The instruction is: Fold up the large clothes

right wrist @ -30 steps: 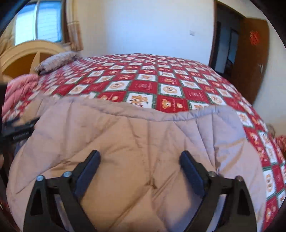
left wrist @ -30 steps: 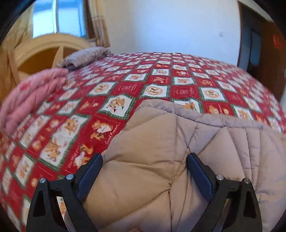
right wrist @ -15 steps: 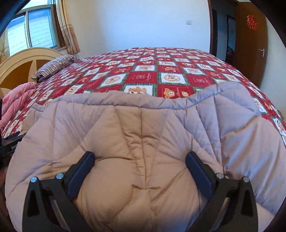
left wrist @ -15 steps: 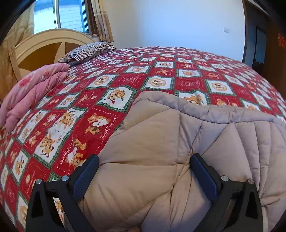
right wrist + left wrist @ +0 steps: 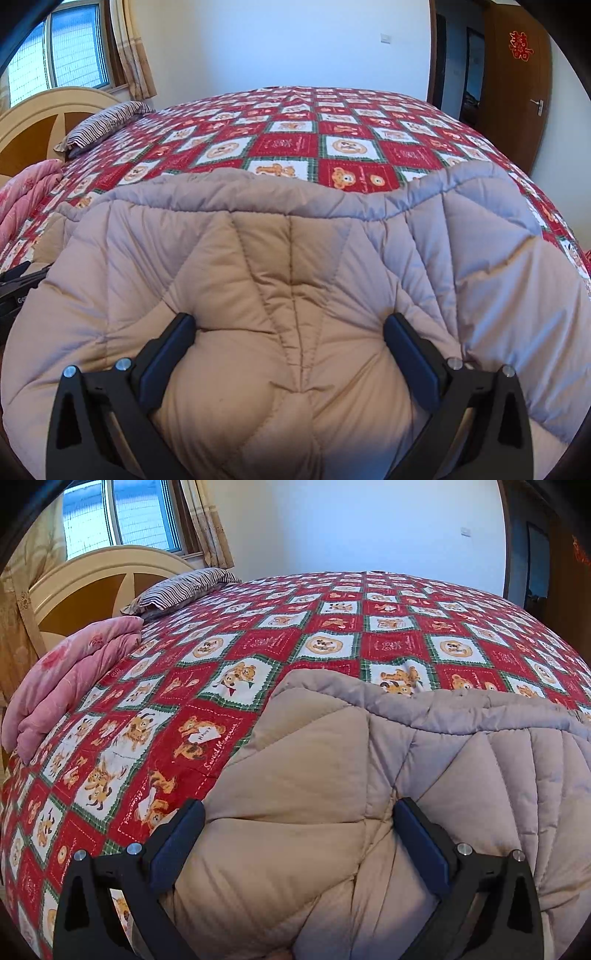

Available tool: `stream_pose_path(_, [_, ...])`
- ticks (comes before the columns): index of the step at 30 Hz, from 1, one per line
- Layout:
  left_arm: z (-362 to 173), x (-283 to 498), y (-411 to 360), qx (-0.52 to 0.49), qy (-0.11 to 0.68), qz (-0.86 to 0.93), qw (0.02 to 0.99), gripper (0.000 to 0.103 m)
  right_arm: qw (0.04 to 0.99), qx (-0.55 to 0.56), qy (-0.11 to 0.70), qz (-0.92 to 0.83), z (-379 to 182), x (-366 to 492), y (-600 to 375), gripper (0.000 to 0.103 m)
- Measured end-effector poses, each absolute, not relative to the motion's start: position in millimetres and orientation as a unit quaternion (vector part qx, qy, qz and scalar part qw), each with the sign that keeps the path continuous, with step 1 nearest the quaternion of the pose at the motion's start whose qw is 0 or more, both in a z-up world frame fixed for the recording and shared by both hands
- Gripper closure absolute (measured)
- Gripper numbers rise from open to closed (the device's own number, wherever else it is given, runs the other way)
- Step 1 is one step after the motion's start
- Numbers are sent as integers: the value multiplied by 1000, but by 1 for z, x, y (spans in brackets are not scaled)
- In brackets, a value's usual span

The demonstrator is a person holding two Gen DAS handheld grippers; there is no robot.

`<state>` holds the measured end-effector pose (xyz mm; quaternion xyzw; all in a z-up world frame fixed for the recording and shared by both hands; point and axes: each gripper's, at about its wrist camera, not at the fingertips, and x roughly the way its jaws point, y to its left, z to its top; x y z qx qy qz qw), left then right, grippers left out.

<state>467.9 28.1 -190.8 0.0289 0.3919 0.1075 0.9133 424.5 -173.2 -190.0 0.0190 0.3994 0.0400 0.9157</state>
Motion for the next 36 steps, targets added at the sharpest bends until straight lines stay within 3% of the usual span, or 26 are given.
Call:
stream_pose_path(6, [-191,471,28,31,398,108,911,1,913,12,407,34,-192,426,-171,0])
stream_pose_path(11, [-176,475,43,1,453,63,889,1,901,-13,434,24,-190,433,-164,0])
stream_pose_path(14, [-141,445,62,-42,399,71,913,1,892,-17,453,1,-177,433,-165,0])
stream_pose_path(18, [-118,423,79,-24,331,109,937,1,912,24,409,-27,-138,424,-160,0])
stream_pose_path(21, [-133,432,82,-27,351,115,929,1,921,22,388,-29,-126,435,-141,0])
stream_pose_path(26, [-181,446,63,4,392,103,914,1,902,-6,430,-42,-174,471,-125,0])
stream_pose_path(36, [-191,450,65,-27,395,98,913,1,904,-18,426,-36,-192,470,-124,0])
